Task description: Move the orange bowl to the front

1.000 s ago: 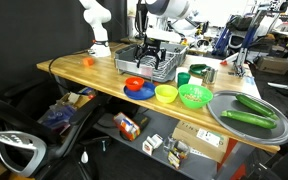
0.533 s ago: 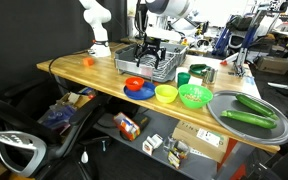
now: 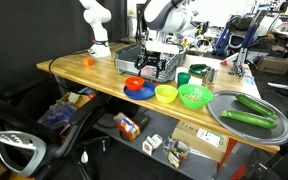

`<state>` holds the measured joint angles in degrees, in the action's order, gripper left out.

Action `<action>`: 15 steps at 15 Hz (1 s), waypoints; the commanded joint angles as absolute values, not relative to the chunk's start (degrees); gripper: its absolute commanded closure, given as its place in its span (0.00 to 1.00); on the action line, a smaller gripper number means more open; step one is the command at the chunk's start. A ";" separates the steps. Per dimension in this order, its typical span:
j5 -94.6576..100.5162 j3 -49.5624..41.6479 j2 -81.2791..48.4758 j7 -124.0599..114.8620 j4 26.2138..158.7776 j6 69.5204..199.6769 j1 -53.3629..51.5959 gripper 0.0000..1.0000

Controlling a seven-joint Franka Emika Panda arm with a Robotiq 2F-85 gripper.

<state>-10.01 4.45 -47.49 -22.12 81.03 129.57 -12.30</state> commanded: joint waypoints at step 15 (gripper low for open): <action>-12.37 2.54 -60.14 -36.68 66.04 131.15 -14.93 0.00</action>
<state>-12.18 4.06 -58.23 -33.02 69.49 132.99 -13.79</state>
